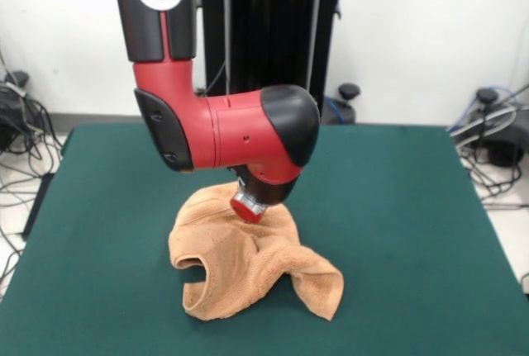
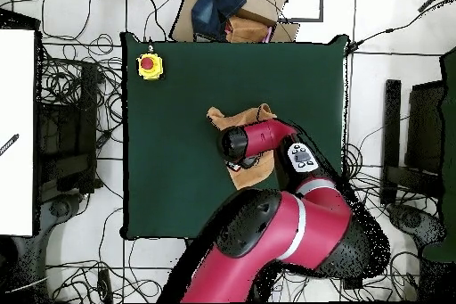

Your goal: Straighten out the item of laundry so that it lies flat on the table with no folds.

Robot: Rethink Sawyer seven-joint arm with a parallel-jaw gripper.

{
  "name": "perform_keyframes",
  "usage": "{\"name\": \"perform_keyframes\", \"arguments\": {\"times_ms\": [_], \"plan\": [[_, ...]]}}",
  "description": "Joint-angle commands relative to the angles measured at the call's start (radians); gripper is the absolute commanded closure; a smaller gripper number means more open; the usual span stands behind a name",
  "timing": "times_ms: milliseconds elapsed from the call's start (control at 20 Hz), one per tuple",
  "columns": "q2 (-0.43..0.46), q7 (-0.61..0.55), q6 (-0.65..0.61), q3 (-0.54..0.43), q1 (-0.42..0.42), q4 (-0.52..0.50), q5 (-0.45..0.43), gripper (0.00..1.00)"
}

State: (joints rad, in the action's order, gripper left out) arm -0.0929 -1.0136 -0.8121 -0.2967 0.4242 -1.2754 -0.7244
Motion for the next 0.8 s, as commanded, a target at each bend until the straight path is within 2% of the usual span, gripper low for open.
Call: {"name": "perform_keyframes", "arguments": {"times_ms": [50,650,800], "plan": [[0.238,-0.066,0.246,0.052,0.019,0.125,-0.147,0.00],[0.238,-0.059,0.259,0.038,0.031,0.127,-0.140,0.00],[0.172,-0.002,0.172,0.004,0.055,0.091,-0.084,0.00]]}}
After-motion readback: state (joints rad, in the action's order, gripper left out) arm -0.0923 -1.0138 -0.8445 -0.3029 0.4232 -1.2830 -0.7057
